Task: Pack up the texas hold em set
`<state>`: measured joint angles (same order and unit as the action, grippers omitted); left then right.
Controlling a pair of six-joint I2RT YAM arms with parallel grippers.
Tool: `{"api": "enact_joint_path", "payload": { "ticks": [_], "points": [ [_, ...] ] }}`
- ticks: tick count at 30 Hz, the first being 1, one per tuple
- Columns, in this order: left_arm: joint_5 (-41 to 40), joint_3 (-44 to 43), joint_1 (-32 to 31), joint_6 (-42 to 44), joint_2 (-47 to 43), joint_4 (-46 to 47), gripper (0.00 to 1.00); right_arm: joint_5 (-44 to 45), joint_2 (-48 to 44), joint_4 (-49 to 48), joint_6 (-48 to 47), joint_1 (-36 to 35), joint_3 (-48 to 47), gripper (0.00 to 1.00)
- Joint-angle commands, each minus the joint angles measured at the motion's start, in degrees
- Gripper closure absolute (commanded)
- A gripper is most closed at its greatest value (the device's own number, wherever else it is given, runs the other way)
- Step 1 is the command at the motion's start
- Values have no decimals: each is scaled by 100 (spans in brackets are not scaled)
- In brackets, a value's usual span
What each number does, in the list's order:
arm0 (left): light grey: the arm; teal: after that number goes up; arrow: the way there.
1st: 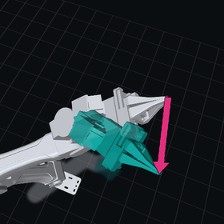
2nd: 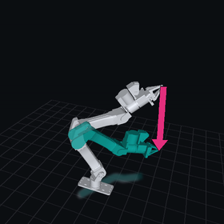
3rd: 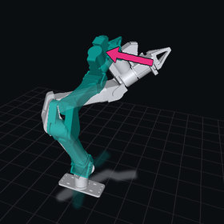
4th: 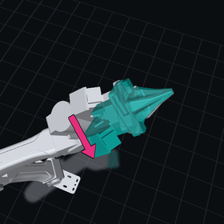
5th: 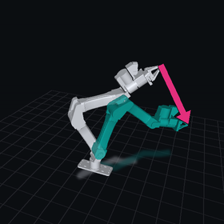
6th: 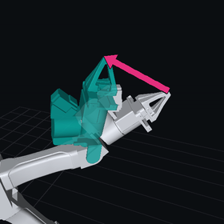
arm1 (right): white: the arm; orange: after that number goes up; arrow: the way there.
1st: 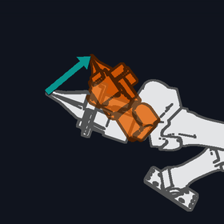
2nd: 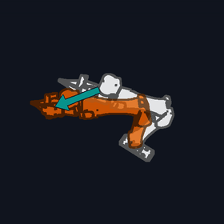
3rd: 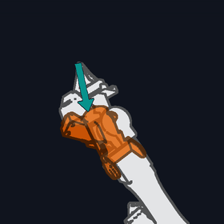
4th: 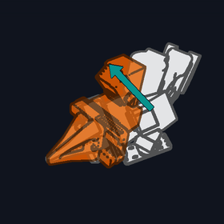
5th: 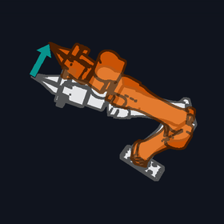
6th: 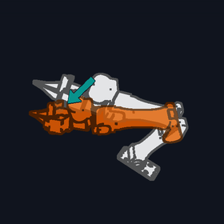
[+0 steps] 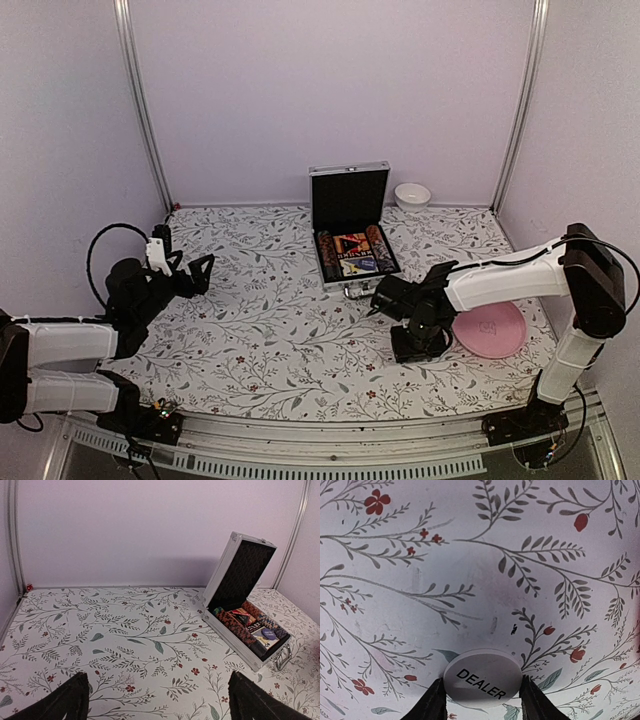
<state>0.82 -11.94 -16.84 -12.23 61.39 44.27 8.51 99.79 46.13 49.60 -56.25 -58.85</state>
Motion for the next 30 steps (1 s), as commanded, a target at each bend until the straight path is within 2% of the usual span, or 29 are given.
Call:
{"api": "enact_joint_path", "payload": {
  "ticks": [1,9,20,30],
  "points": [
    [37,-84,43,12,-91,29,3,273,158,9,-139,29,-284,53],
    [59,-88,47,19,-89,29,3,512,639,-472,-734,435,-1008,52],
    [42,-73,47,19,-132,29,3,886,1452,-956,-1820,1025,-2840,52],
    [8,-62,50,37,-144,29,3,655,2611,-1192,-2662,1346,-4458,51]
  ]
}}
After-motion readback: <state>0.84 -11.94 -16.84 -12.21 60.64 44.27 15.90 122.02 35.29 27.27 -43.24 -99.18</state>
